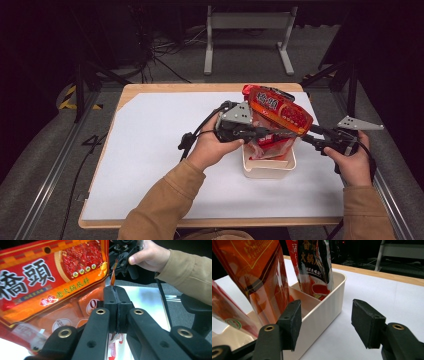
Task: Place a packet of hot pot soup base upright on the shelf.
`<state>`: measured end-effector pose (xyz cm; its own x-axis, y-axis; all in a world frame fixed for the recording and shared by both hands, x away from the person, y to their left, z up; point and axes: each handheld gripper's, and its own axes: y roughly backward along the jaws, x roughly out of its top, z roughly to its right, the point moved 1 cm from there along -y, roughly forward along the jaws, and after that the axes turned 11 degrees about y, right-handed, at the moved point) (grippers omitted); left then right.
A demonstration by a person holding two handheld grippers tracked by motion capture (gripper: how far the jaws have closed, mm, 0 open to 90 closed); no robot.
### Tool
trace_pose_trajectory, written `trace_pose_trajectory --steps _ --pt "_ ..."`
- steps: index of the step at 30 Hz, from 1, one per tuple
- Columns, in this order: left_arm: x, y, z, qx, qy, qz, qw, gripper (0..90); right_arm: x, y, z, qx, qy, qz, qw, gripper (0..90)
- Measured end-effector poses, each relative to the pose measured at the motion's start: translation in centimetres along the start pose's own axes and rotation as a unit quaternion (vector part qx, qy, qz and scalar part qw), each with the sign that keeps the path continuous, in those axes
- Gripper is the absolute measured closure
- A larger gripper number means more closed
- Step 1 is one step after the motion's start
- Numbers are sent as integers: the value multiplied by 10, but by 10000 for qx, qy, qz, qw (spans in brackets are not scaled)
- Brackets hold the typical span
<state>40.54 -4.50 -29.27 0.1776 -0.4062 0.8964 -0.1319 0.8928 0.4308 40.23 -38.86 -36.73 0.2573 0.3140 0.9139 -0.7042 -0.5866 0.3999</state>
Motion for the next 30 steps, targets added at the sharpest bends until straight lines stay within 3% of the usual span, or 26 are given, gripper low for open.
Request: trace_pose_trajectory --steps 11,30 --pt "-5 -7 5 -281 -116 -127 9995 893 0 -1 0 9 11 -15 10000 420" --pt "-20 -24 -2 -500 32 -512 9974 884 -1 -3 0 26 -37 -48 10000 413"
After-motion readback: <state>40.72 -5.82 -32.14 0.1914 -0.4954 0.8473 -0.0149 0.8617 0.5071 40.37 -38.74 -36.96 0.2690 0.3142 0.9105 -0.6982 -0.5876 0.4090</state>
